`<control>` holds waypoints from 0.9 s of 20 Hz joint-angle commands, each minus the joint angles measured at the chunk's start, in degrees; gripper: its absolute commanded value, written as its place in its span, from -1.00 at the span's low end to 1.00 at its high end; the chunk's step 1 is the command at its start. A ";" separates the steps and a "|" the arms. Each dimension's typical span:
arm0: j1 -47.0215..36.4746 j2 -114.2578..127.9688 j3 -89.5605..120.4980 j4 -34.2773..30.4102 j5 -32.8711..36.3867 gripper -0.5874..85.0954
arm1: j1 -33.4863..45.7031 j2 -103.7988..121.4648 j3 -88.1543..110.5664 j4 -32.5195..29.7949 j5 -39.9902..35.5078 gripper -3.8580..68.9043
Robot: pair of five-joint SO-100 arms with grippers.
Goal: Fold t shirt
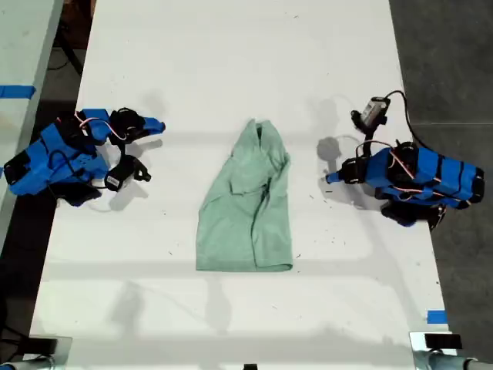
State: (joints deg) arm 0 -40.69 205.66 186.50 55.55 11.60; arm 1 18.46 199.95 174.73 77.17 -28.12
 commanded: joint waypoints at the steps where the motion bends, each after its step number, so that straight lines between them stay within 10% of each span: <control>1: -1.23 0.44 2.29 0.26 -0.97 -0.99 | 0.26 0.62 2.90 0.18 -1.05 -0.89; 18: -1.67 0.44 2.29 0.53 -1.23 -0.99 | -0.79 0.62 2.90 0.18 -1.32 -0.89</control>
State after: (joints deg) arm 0 -41.57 205.66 186.50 55.99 11.43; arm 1 18.37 199.95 174.73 77.17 -28.21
